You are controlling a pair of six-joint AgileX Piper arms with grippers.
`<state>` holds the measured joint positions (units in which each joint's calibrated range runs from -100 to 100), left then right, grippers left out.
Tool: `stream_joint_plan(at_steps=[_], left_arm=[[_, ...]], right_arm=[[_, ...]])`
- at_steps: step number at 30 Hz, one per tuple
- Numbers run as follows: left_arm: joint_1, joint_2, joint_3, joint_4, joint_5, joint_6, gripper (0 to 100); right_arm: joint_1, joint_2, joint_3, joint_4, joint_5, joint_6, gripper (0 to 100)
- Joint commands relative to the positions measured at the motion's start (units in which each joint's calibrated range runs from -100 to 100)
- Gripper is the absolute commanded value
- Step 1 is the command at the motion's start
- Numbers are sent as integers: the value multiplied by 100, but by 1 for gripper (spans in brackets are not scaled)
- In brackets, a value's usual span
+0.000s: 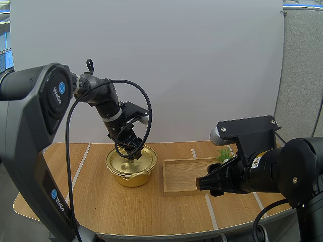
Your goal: Open the pot, put the pineapple inside, and close it
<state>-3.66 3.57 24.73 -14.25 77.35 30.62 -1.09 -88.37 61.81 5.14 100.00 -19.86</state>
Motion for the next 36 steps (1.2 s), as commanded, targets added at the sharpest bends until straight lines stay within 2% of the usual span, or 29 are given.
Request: stream_joint_plan(at_steps=[1,21,22,25,26,36], left_arm=[[-25,109,-43,-5,-110,3,100],[-25,401,-43,-5,-96,3,99],[-25,401,-43,-5,-96,3,83],[-25,401,-43,-5,-96,3,14],[-25,401,-43,-5,-96,12,0],[-25,249,-43,21,36,3,1]], right_arm=[[-20,2,-58,-34,0,14,100],[-20,2,-58,-34,0,14,100],[-20,2,-58,-34,0,14,100],[-20,2,-58,-34,0,14,100],[-20,2,-58,-34,0,14,100],[-20,2,-58,-34,0,14,100]])
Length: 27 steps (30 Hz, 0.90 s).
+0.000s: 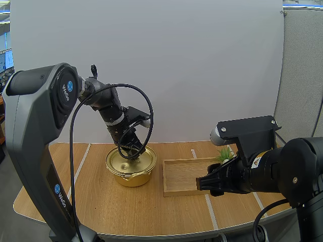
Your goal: Open the pot, put the pineapple inside, and close it
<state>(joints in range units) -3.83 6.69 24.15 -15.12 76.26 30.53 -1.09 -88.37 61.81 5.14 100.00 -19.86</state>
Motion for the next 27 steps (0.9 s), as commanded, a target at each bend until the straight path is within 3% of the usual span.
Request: stream_joint_plan(at_steps=[1,9,23,27], left_arm=[[-8,-149,16,116,184,12,1],[-8,-1299,-164,148,360,-79,0],[-8,-3137,-2270,256,840,-657,0],[-8,-3334,-3052,606,700,-906,0]], right_arm=[[-20,2,-58,-34,0,14,100],[-20,2,-58,-34,0,14,100],[-20,2,-58,-34,0,14,100],[-20,2,-58,-34,0,14,100]])
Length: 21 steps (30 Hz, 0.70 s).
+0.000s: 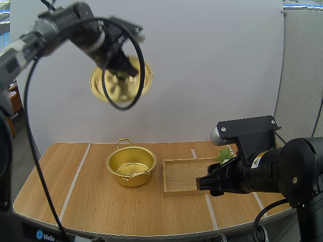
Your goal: Open the pot, put the pineapple inside, and close it
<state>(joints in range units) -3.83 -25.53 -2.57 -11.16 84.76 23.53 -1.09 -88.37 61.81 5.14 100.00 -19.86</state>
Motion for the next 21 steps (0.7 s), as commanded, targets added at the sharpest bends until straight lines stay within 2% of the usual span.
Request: stream_joint_plan(at_steps=[1,5,10,16,21], left_arm=[[-8,-112,-613,342,-167,-295,0],[-8,-112,-1458,743,-220,-588,0],[-8,-112,-2338,779,-300,-638,0],[-8,-112,-3013,896,-598,-777,0],[-8,-112,-3199,1116,-1099,-858,0]], right_arm=[[-20,2,-58,-34,0,14,100],[-20,2,-58,-34,0,14,100],[-20,2,-58,-91,0,14,100],[-20,223,-58,-481,-441,216,100],[-20,1043,-58,-1071,-776,581,100]])
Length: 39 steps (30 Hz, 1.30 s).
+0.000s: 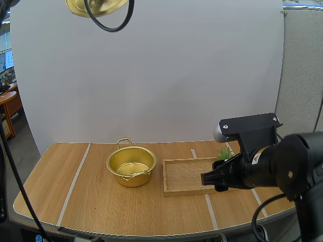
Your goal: Open the pot, put the pineapple inside, and close it
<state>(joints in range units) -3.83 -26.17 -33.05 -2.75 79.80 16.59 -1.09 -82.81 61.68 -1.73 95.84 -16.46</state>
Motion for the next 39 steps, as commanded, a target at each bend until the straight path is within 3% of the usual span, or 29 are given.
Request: stream_joint_plan(at_steps=[1,5,16,22,27,30,36,39], left_arm=[[-8,-48,-164,394,-717,-192,0],[-8,-48,-164,635,-961,-313,0],[-8,-48,-164,736,-1162,-376,0],[-8,-65,-164,784,-1440,-376,0],[-8,-78,-164,784,-1497,-342,0],[-8,-78,-164,784,-1497,-342,0],[-8,-78,-164,784,-1497,-342,0],[-8,-78,-164,784,-1497,-342,0]], right_arm=[[-20,668,-45,-447,-462,295,100],[-20,1356,-196,-499,-781,342,100],[-20,3085,-1777,-550,-919,342,100],[-30,3812,-1928,-550,-1361,342,100],[-249,4288,-1938,-550,-1813,264,100],[-418,4537,-1938,-381,-2008,-57,100],[-934,5109,-1970,899,-2260,-1167,100],[-1115,5365,-1987,1188,-2260,-1586,100]])
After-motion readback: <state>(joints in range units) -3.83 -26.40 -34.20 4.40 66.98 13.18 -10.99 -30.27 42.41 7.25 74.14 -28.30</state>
